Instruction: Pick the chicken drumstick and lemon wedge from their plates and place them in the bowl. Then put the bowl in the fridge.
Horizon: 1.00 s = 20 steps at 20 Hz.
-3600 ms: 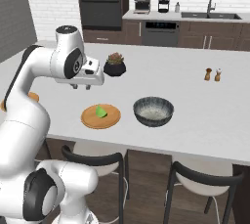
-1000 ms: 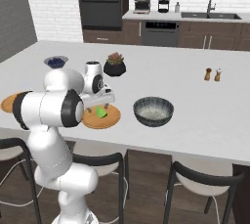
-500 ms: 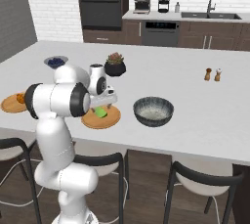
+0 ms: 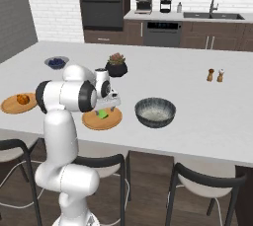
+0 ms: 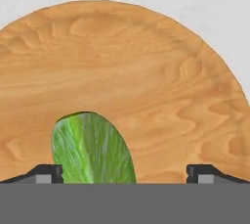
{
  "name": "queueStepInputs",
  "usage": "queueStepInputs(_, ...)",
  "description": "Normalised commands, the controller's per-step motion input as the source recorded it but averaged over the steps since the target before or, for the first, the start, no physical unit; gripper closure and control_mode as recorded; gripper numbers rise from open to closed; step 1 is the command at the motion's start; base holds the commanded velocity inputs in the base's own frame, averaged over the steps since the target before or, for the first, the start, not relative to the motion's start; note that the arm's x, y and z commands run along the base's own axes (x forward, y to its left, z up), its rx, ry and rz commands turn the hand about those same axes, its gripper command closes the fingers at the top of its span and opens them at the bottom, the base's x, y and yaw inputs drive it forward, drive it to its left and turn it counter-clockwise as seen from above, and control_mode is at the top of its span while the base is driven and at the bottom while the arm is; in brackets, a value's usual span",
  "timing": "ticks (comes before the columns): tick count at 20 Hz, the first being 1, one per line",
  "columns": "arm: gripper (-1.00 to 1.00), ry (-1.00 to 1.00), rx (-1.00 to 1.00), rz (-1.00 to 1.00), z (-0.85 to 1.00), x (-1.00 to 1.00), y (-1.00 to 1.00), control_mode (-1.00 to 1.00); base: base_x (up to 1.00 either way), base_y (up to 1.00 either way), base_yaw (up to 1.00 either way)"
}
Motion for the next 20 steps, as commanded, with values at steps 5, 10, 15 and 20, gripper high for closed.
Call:
queueStepInputs(5,-1.0,0.02,0.0,0.0,-0.4,0.0,0.06,-1.0,0.0,0.0,0.0)
queueStepInputs(10,-1.0,0.11,0.0,0.0,-0.66,0.0,0.05,-1.0,0.0,0.0,0.0)
queueStepInputs(15,1.0,0.2,0.0,0.0,-0.74,-0.04,0.16,-1.0,0.0,0.0,0.0)
queueStepInputs(20,1.0,0.15,0.01,0.0,-0.42,-0.75,0.39,-1.0,0.0,0.0,0.0)
